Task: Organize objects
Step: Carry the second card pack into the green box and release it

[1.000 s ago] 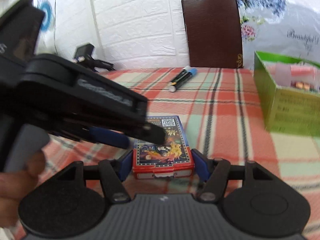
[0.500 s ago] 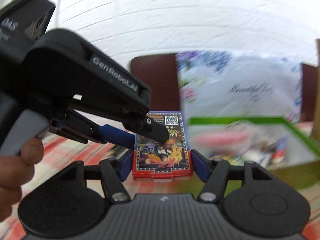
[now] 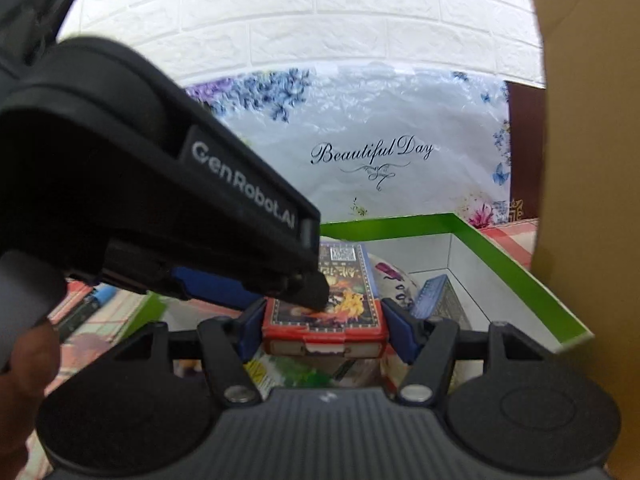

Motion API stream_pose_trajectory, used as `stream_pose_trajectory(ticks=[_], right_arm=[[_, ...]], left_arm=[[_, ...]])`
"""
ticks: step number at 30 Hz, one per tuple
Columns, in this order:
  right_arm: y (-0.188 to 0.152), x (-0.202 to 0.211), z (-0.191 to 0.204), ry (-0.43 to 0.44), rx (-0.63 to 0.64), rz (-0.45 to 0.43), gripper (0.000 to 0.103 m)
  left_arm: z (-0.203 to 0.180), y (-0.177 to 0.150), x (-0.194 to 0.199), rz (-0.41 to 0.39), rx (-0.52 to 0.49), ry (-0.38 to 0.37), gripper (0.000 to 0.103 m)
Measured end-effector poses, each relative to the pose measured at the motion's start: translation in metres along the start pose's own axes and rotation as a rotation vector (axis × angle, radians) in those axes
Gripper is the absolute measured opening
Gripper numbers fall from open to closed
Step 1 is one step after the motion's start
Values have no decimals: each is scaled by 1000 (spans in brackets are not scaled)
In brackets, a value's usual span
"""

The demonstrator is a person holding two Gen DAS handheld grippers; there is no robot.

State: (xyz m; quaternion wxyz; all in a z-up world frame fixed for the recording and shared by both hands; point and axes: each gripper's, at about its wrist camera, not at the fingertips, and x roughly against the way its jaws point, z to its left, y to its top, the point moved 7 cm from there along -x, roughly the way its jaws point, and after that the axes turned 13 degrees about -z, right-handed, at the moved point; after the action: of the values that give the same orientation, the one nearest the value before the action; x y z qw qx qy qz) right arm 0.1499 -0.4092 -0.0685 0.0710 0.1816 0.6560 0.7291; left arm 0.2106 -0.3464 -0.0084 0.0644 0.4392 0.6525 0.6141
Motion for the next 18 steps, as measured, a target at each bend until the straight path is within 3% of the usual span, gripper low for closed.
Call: stream_pose_trajectory(ticks=[3, 5, 7, 18], right_arm=[[-2, -10, 5, -1, 22, 13, 63], [-1, -7, 7, -4, 20, -1, 64], [1, 4, 6, -4, 5, -23, 72], [4, 72, 39, 65, 31, -111, 74]], left_arm=[[8, 3, 2, -7, -47, 74, 40], [16, 5, 9, -19, -68, 121, 50], [23, 8, 19, -39, -71, 141, 59], [68, -8, 83, -62, -76, 321, 58]])
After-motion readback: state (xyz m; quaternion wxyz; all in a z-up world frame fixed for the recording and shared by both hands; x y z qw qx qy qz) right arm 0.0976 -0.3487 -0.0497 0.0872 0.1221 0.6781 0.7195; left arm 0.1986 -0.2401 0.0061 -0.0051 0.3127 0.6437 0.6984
